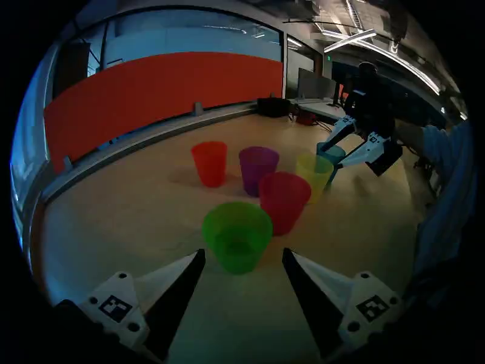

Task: Pour water

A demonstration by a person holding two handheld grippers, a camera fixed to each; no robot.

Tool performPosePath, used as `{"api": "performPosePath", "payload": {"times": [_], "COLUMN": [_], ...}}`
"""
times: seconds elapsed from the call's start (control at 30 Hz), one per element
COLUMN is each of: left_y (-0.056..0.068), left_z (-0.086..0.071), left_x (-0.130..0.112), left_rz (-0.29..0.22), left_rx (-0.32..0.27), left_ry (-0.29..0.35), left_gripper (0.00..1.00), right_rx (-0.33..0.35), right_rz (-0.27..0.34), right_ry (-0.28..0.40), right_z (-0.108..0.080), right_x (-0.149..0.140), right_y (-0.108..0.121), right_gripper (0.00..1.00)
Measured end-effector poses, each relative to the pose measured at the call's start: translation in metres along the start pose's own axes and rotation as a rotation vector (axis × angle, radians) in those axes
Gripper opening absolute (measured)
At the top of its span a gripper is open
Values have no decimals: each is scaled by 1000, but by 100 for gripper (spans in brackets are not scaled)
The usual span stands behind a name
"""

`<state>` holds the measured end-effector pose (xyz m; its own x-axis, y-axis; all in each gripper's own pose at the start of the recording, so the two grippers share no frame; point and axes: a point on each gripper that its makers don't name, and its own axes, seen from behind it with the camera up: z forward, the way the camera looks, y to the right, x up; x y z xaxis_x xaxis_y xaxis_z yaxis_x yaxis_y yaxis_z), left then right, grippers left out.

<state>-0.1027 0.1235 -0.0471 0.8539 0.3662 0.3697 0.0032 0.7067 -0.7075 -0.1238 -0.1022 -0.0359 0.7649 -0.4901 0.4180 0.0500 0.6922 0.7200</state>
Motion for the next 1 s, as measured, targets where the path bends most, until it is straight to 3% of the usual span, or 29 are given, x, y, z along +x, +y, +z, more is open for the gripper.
{"api": "performPosePath", "payload": {"times": [0.5,0.7,1.0], "left_y": [0,-2,-7], "left_z": [-6,-13,-32], "left_x": [2,0,-2], "left_rz": [-38,-39,-58], "left_rx": [-4,14,65], "left_ry": [20,31,69], "left_gripper": [94,94,94], "right_rx": [4,1,-56], "right_rz": [54,63,52], "right_ry": [7,17,27], "right_z": [-8,-21,-48], "right_x": [4,2,-13], "right_y": [-1,-3,-1], "right_gripper": [100,100,100]}}
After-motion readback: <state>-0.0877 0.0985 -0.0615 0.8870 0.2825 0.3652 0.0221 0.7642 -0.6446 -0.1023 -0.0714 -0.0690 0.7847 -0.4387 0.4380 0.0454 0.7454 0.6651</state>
